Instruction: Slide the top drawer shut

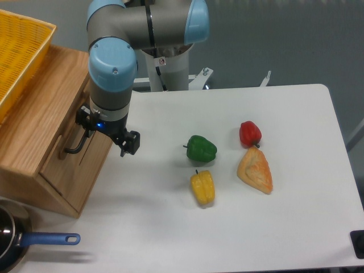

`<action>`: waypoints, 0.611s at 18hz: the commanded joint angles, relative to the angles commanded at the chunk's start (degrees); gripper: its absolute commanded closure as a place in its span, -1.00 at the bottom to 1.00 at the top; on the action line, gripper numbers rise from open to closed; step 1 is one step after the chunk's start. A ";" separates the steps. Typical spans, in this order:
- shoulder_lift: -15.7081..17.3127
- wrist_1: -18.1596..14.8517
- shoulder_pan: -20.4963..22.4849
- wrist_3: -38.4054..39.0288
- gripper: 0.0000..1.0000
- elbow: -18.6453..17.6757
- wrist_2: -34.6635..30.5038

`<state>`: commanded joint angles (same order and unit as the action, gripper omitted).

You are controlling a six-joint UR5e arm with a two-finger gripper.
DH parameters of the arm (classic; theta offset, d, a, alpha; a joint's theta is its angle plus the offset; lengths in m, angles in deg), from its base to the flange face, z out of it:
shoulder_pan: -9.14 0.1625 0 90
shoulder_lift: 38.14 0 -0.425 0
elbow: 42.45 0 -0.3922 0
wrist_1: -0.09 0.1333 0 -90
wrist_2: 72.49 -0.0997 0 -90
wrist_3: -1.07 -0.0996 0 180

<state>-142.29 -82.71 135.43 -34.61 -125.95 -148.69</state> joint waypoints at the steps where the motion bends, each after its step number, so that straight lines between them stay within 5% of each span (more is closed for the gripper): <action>1: 0.00 0.17 0.52 -0.17 -1.00 0.00 0.00; 5: 0.00 0.88 3.16 -3.67 -1.00 0.61 -1.05; 11: -0.35 2.01 6.41 -21.94 -1.00 0.71 -5.80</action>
<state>-142.64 -80.69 141.85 -56.55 -125.24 -154.49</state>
